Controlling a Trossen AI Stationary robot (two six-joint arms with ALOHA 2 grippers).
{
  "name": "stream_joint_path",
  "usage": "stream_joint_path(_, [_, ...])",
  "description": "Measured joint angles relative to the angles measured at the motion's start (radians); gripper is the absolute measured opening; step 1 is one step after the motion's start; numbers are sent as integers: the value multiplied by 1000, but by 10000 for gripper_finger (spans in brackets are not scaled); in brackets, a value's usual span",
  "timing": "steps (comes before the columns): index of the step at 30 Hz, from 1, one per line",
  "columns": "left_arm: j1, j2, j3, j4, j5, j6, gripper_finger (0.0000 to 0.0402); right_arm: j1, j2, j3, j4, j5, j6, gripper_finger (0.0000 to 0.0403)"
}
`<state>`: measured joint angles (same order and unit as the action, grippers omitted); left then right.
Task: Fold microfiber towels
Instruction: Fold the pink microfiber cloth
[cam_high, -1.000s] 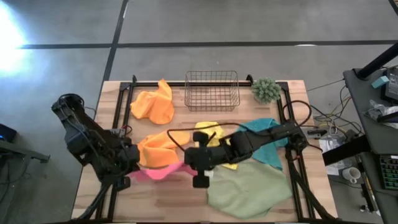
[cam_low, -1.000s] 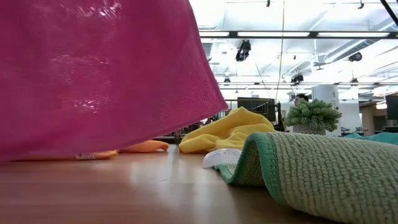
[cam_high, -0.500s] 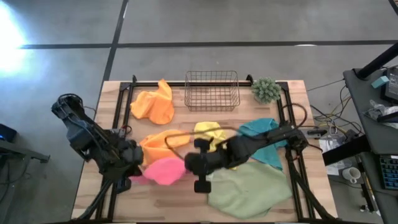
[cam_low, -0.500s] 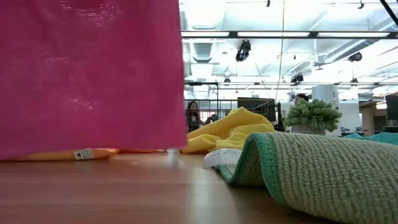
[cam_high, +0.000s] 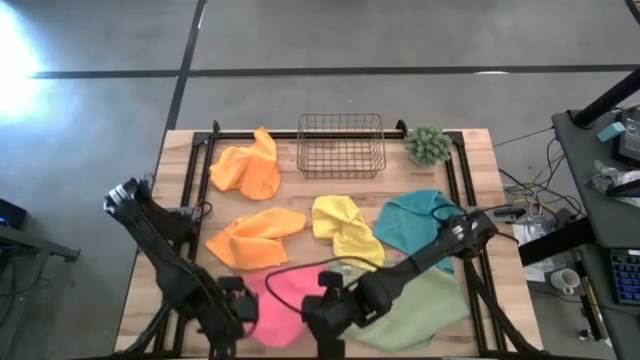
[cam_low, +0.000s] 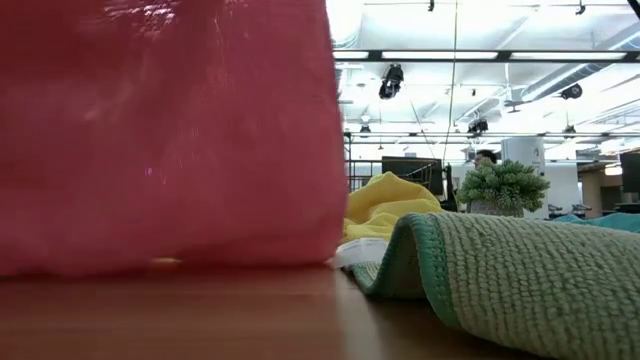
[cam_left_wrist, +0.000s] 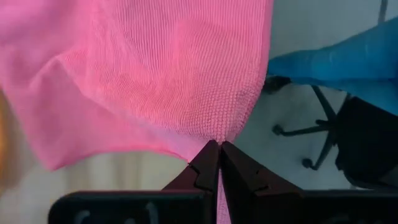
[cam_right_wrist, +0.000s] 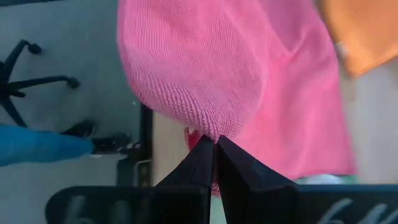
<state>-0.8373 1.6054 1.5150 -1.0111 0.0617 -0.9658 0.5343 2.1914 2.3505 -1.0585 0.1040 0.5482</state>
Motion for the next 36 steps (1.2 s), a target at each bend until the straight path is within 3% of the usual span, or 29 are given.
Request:
stream_joint_path(7, [-54,140,-1,95,61,-58,0,46,80,0,17,-23,97,8])
stream_joint_path(15, [-79,238,-2,112,63,-105,0,79,136,0,75,-54,179,8])
stream_joint_path(24, [-28,230,-22,16,26,-92,0,60,134,0,52,-31,143,8])
stream_joint_path(36, [47,182,-96,-54,-29,12,0,-32,132,0,-130,30,10,8])
